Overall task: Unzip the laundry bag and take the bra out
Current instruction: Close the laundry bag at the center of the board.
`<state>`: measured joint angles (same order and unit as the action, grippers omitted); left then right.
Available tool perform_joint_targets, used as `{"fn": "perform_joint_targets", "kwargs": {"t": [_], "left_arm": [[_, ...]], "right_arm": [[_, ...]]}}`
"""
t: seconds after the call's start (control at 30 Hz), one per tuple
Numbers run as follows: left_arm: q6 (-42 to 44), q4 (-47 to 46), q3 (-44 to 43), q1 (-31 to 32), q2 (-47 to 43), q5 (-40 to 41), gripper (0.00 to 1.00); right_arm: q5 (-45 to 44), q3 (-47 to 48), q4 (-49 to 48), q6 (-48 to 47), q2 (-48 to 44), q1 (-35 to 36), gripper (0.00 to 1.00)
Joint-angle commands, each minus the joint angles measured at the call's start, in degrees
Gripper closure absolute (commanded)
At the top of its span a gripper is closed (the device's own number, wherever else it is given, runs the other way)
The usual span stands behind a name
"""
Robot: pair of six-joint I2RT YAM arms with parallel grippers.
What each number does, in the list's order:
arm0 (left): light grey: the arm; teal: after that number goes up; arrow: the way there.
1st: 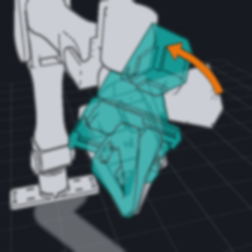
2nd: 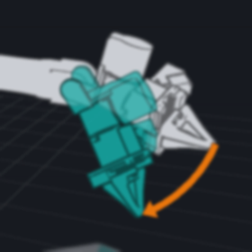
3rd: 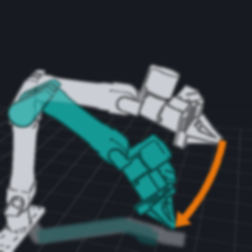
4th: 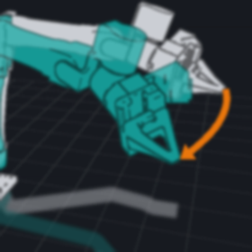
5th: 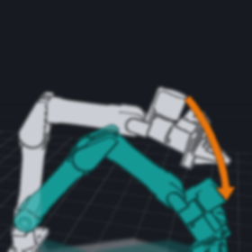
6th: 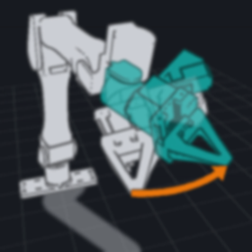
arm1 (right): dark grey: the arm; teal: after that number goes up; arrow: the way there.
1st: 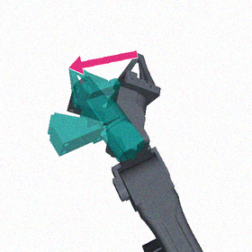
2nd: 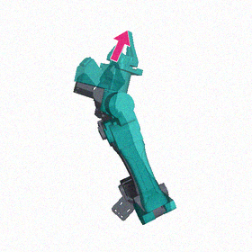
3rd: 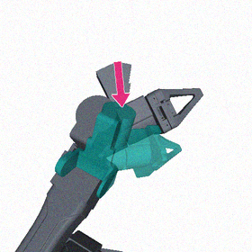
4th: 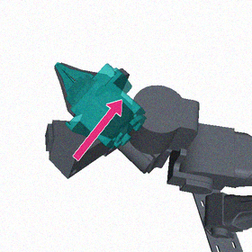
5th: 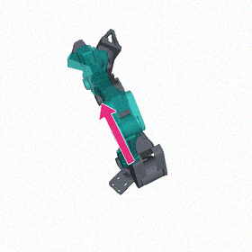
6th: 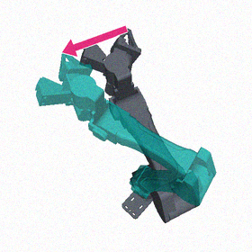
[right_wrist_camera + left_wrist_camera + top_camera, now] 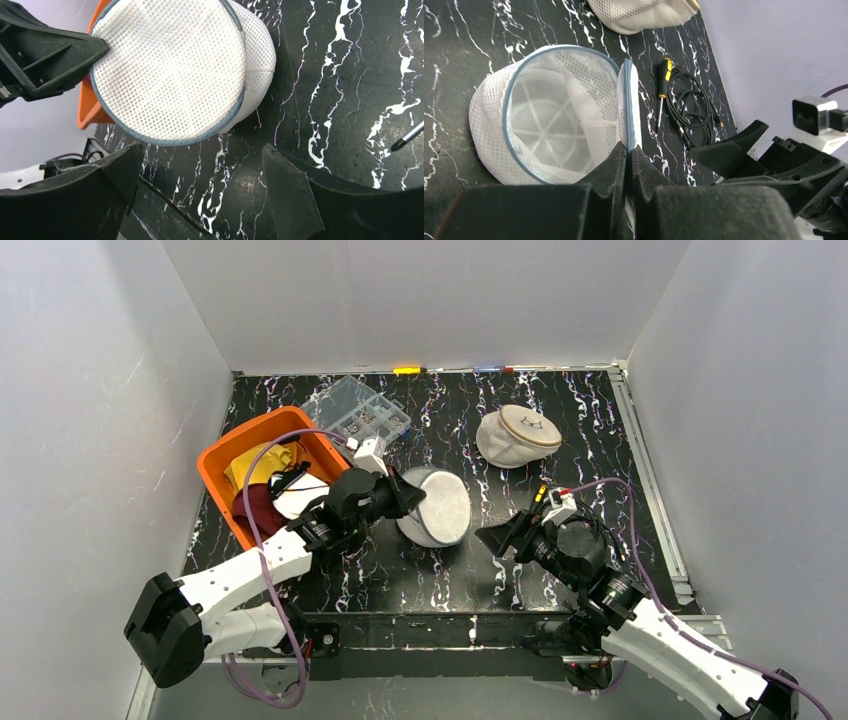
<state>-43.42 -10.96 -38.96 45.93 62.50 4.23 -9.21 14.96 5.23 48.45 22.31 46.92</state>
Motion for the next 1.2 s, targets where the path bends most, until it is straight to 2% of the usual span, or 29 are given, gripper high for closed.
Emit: {"fn": "perform_joint_targets", "kwargs": {"t": [0.0, 0.17, 0.3, 0.43, 0.6, 0.7, 0.83, 1.03, 1.17], "left_arm": [[1.4, -5.7, 0.3, -2.4, -0.3, -1.5, 1.00], [2.7, -8.4, -2.3, -4.3, 0.0, -4.2, 1.00], [2.6, -8.7, -3.6, -6.9, 0.4, -7.9, 1.00], [-1.2, -10.5, -3.5, -9.6, 0.2, -11.5, 1.00], [-10.1, -13.2, -3.5, -9.6, -0.7, -15.3, 1.00], [-14.6, -14.5, -3.0, -8.8, -2.5, -16.2, 1.00], [-15.4, -14.5, -2.7, -4.3, -4.5, -13.1, 1.00], [-15.7, -14.6, -2.8, 1.6, -0.9, -9.5, 1.00], [-13.9, -16.1, -2.4, 2.0, 1.9, -7.6, 1.00]], "right_arm": [[-3.6, -2.9, -13.2, 3.2, 4.0, -0.1, 0.05], [-4.4, -4.5, -21.3, 5.5, 8.4, -0.1, 0.05], [-4.0, -4.9, -22.6, 5.6, 8.3, -0.1, 0.05], [-4.0, -5.8, -21.6, 5.9, 6.2, -0.1, 0.05], [-4.7, -6.6, -21.5, 7.9, 2.9, -0.2, 0.05], [-5.6, -4.4, -15.8, 7.1, -1.0, -0.1, 0.05], [-8.2, -1.3, -4.9, 5.2, -9.5, -0.1, 0.05], [-9.0, 0.8, 11.1, 6.4, -21.0, -0.1, 0.05], [-7.4, 0.8, 14.7, 7.0, -21.5, -0.1, 0.05]]}}
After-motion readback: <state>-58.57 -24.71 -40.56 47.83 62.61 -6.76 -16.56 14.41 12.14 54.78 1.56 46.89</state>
